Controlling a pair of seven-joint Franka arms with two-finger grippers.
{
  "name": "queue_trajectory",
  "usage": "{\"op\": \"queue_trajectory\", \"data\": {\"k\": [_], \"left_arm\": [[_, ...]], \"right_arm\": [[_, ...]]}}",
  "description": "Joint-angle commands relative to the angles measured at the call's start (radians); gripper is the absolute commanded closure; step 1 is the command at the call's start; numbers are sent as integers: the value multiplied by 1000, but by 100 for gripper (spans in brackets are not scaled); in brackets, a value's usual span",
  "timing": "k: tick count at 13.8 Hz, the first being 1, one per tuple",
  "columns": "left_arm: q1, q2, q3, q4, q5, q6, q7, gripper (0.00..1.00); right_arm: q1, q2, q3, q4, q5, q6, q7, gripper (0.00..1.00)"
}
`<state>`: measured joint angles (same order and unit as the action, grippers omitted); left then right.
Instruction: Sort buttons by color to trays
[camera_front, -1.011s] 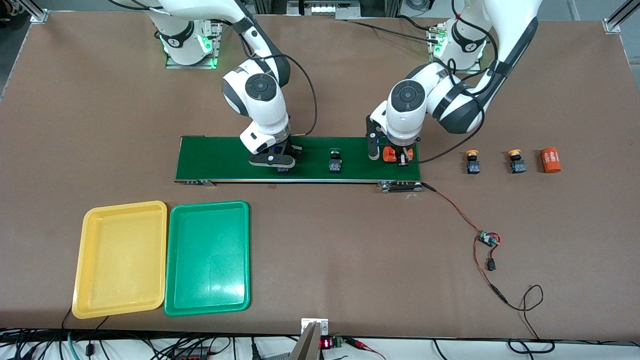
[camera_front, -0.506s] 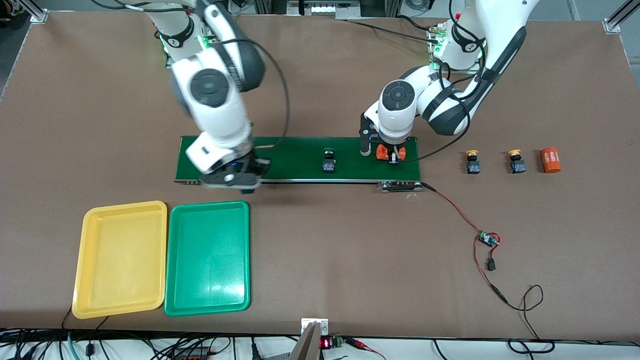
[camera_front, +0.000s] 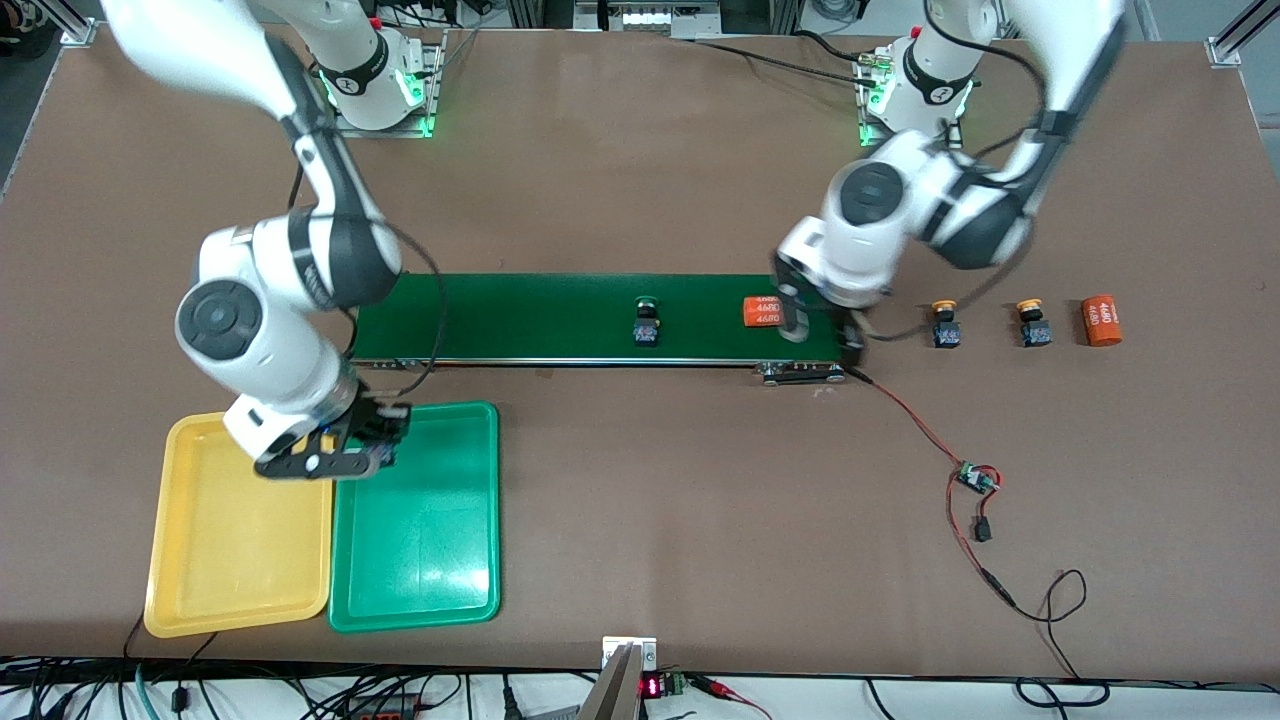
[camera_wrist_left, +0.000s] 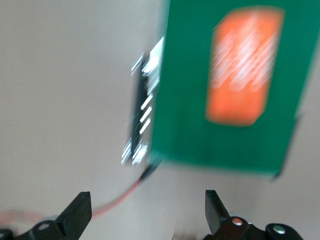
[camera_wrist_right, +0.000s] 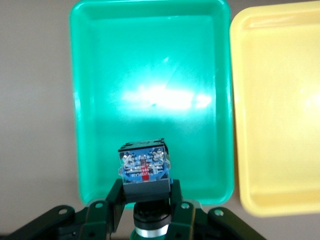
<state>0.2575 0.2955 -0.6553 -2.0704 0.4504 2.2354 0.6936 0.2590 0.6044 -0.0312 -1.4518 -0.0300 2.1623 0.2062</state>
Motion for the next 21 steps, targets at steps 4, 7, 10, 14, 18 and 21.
{"op": "queue_trajectory", "data": {"k": [4,7,10,14,18,21], "left_arm": [[305,11,53,0,8,23,1,0],[347,46,209,36,4,84,-2,0],[478,99,252,39,-2,150,0,0],[629,183,267,36,-139,144,-9,0],[661,198,269,36,-187,144,-100,0],[663,211,269,26,-187,136,-277,0]], "right_arm": [[-41,201,14,60,13,233,-27,100],[-35,244,14,59,15,257,-19,82],[-31,271,14,56,13,258,-16,61],[-34,259,16,57,16,251,-28,26],[-32,171,28,45,18,89,-21,14],[-32,45,86,-39,34,-33,83,14]]}}
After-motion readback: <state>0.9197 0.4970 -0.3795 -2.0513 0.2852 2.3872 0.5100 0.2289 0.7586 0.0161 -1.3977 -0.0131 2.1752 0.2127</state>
